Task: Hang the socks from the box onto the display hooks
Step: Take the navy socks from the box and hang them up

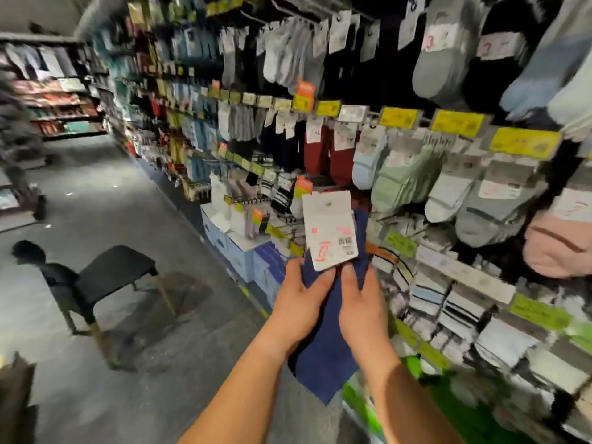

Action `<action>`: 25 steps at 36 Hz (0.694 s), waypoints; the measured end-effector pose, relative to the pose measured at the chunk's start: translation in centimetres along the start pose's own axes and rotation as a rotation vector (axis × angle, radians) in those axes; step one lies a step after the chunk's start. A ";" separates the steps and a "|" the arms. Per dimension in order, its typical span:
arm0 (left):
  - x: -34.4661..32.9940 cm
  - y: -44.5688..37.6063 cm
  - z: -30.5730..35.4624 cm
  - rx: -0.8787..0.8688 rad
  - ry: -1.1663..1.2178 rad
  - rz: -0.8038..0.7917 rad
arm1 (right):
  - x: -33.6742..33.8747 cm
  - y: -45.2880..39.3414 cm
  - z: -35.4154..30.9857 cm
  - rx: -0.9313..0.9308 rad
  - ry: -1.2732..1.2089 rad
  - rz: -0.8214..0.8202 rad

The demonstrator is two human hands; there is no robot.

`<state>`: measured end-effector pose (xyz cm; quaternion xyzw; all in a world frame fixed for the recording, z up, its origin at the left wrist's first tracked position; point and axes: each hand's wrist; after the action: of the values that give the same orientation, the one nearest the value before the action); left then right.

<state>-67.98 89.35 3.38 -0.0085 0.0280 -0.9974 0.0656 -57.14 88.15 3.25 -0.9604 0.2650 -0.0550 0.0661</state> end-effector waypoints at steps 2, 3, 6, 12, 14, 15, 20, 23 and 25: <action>0.5 -3.9 0.6 0.001 0.030 -0.030 | -2.6 -2.8 -0.8 -0.003 -0.025 0.002; 0.7 -5.4 1.0 0.004 0.050 -0.041 | -3.6 -3.8 -1.0 -0.010 -0.021 0.007; 0.8 -10.2 1.4 -0.002 0.074 -0.072 | -6.8 -7.3 -1.4 0.011 0.041 0.068; 0.5 -18.9 1.0 -0.010 0.179 -0.176 | -11.8 -13.1 -1.2 0.042 0.056 0.211; 0.5 -22.1 0.7 -0.039 0.179 -0.216 | -13.4 -14.7 -0.9 0.101 0.115 0.265; 0.6 -23.6 0.6 -0.070 0.169 -0.236 | -14.3 -15.5 -1.0 0.120 0.176 0.301; 2.3 -30.5 1.3 -0.162 0.180 -0.407 | -19.7 -17.9 -2.5 0.149 0.134 0.520; 3.2 -34.0 2.2 -0.229 0.181 -0.461 | -22.7 -19.1 -3.5 0.159 0.081 0.643; 3.5 -35.9 2.5 -0.255 0.182 -0.494 | -24.3 -20.1 -3.7 0.181 0.087 0.728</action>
<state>-76.13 124.29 8.00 0.0663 0.1559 -0.9683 -0.1835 -68.32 117.43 8.33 -0.7904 0.5856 -0.0921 0.1545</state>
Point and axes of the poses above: each hand's wrist, its own y-axis away from the middle knuckle, its own x-axis out of the back of the hand, z = x × y, and after that the axes turned 11 degrees about z, right-handed
